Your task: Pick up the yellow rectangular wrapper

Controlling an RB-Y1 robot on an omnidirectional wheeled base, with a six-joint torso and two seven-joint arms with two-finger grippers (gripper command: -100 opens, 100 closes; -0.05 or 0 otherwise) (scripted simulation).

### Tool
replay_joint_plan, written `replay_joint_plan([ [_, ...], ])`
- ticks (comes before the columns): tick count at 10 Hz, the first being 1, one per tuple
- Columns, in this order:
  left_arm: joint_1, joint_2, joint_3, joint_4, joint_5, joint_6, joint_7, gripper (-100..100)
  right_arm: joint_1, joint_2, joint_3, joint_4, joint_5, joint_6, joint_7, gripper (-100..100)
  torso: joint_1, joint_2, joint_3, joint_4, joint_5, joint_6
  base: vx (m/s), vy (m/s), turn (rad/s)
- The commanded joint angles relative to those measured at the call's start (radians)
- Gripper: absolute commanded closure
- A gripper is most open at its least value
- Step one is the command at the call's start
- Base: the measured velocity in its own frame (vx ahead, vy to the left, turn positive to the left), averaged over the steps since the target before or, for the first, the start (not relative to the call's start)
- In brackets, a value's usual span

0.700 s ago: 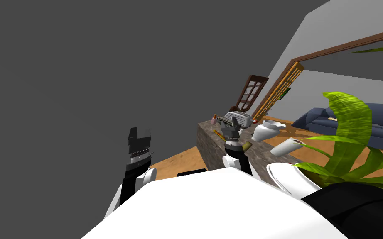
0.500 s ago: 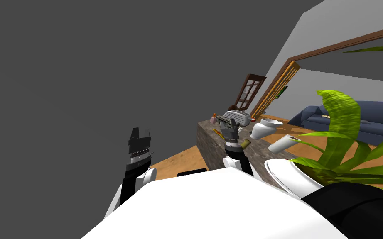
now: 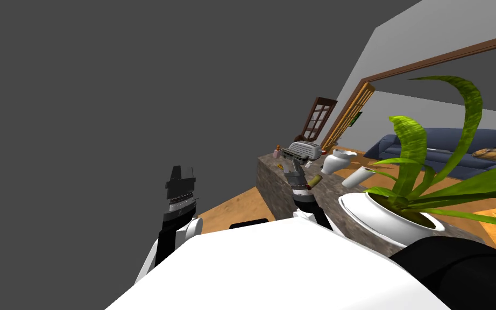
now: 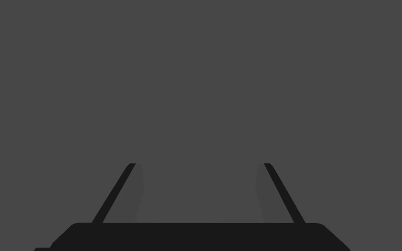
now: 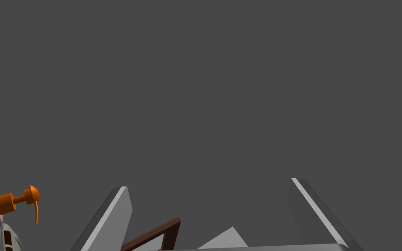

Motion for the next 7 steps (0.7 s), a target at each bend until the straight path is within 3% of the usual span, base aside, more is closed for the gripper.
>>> replay_joint_plan([
  [1, 0.0, 0.0, 0.0, 0.0, 0.0, 0.0, 0.0, 0, 0.028, -0.048, 0.031, 0.036, -0.01, -0.013, 0.02, -100, 0.0, 0.0, 0.0, 0.0, 0.0, 0.0, -0.043, 0.234, -0.038],
  [3, 0.0, 0.0, 0.0, 0.0, 0.0, 0.0, 0.0, 0, 0.065, -0.113, 0.058, 0.083, -0.023, -0.021, 0.037, -100, 0.003, -0.001, -0.001, 0.0, 0.001, 0.0, -0.025, 0.235, -0.028],
  [7, 0.0, 0.0, 0.0, 0.0, 0.0, 0.0, 0.0, 0, 0.102, -0.217, 0.085, 0.142, -0.031, -0.028, 0.053, -100, -0.005, -0.004, -0.002, -0.001, -0.001, 0.0, -0.006, 0.115, 0.002],
])
